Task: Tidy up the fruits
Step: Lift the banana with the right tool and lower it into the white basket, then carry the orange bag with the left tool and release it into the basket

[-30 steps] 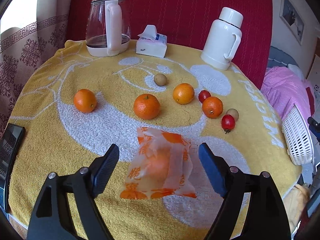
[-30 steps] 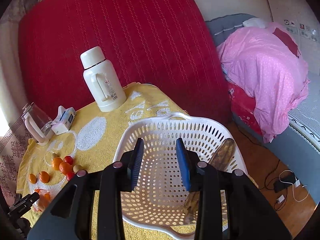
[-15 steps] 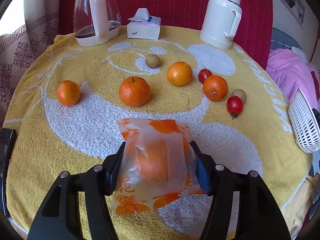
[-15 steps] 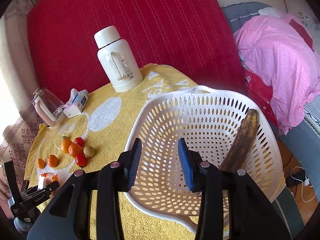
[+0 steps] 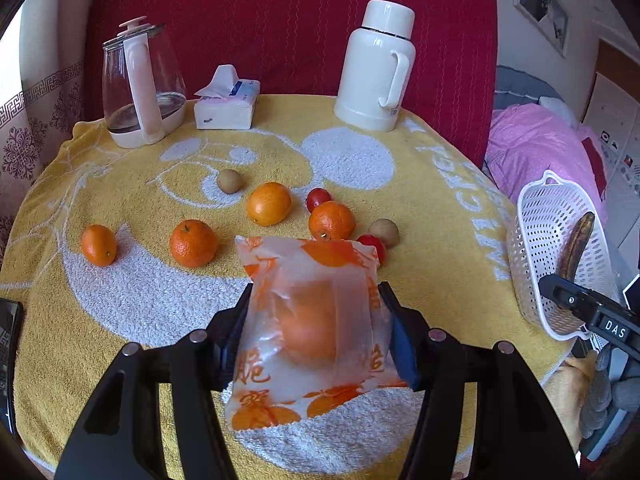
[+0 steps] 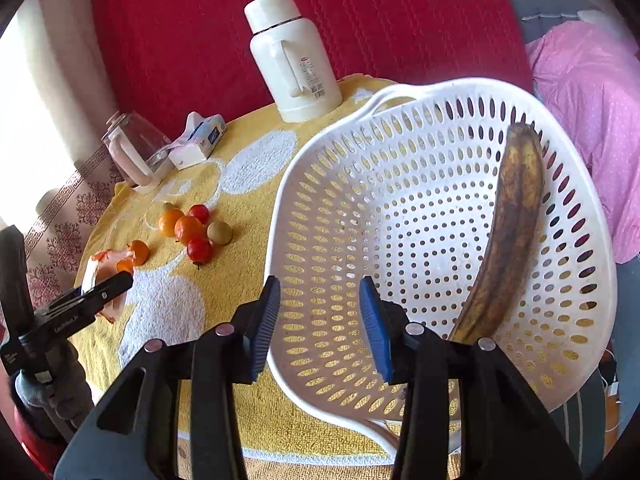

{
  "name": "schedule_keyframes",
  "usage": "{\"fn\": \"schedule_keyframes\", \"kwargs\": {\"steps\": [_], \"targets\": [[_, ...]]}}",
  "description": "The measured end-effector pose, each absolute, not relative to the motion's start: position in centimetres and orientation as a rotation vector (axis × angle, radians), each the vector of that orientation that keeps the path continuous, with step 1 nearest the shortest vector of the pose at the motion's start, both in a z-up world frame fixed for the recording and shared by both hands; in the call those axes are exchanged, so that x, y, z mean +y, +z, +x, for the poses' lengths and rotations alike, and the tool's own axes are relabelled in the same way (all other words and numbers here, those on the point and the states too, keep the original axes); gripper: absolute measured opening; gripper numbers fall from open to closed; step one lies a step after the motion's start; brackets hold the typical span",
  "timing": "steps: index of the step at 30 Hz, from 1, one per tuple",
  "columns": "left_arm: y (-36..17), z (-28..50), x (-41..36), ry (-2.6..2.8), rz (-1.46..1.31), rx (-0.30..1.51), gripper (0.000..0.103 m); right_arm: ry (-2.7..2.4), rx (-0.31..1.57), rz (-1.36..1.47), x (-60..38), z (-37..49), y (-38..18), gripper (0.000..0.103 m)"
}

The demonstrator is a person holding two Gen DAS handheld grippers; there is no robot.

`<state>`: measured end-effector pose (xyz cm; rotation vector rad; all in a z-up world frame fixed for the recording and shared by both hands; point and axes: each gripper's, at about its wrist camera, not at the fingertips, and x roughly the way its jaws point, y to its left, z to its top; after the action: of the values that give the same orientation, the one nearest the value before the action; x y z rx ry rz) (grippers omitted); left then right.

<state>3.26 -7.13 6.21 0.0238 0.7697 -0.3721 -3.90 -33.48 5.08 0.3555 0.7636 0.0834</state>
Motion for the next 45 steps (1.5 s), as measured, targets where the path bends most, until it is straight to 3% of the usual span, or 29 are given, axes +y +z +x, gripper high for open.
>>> {"fn": "schedule_keyframes", "kwargs": {"steps": [20,24,33,34,37,45], "targets": [[11.8,-0.1,-21.3,-0.702,0.146,0.693,0.060,0.096,0.667,0.387,-36.3,-6.5,6.3,0.047],[11.9,0.1,-23.6,-0.749,0.151,0.705,0.060,0.053,0.599,0.434,-38.4,-7.8,7.5,0.054],[10.1,1.3,-28.6,-0.838,0.152,0.785,0.060,-0.163,0.468,0.560,-44.8,-10.6,9.4,0.055],[9.9,1.2,-29.0,-0.844,0.151,0.791,0.061,-0.179,0.460,0.564,-45.1,-10.8,9.5,0.056],[9.7,1.5,-28.8,-0.844,0.120,0.789,0.080,-0.216,0.446,0.567,-45.9,-11.4,9.5,0.062],[10.2,2.9,-26.2,-0.753,0.064,0.769,0.080,-0.239,0.455,0.577,-46.2,-11.2,8.9,0.064]]}}
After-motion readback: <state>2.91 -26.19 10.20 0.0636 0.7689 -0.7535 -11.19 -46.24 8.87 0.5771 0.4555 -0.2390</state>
